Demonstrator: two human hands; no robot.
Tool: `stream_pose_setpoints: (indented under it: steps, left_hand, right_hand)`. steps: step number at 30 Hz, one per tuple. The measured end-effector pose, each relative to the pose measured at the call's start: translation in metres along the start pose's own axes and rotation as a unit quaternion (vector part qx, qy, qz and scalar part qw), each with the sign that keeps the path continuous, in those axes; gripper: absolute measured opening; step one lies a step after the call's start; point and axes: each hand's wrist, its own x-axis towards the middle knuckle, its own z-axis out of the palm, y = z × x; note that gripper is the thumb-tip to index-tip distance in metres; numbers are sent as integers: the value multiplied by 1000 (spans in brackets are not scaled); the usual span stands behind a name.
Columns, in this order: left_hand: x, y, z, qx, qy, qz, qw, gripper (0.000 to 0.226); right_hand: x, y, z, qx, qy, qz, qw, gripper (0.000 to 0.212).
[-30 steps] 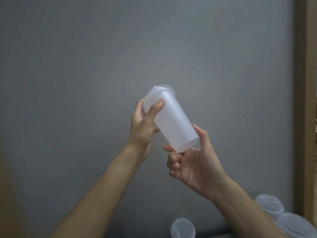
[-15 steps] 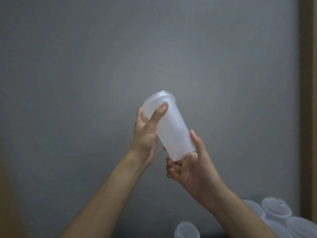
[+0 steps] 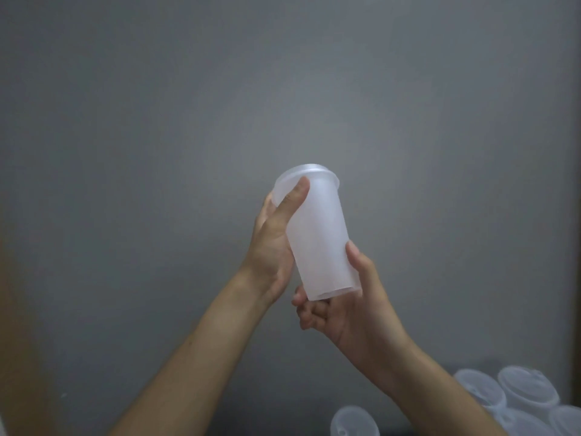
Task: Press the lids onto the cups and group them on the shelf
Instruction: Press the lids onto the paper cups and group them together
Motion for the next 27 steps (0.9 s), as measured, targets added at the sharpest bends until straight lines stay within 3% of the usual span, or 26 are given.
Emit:
stream_pose_setpoints:
  steps: [2, 6, 10, 15, 20, 23, 27]
  left_hand:
    - [1, 0, -4, -8, -13, -3, 1000, 83]
    - [6, -4, -13, 30, 65, 42, 997, 77]
    - [16, -4, -22, 6, 43, -43, 998, 81]
    - [26, -14, -27, 14, 88, -92, 992, 95]
    - [30, -14, -36, 106, 87, -58, 989, 72]
    - [27, -14, -38, 79, 19, -69, 994, 69]
    - [21, -28, -36, -15, 19, -50, 998, 64]
  right_hand:
    - [2, 0, 0, 7, -13, 1, 1000, 71]
    - [8, 4, 0, -23, -5, 12, 1000, 70]
    - [10, -5, 6, 20, -24, 55, 998, 62]
    - [18, -13, 8, 45, -33, 100, 993, 64]
    - [22, -12, -4, -35, -53, 112, 992, 69]
    - [24, -15, -10, 61, -34, 115, 991, 64]
    - [26, -16, -16, 169, -70, 126, 975, 64]
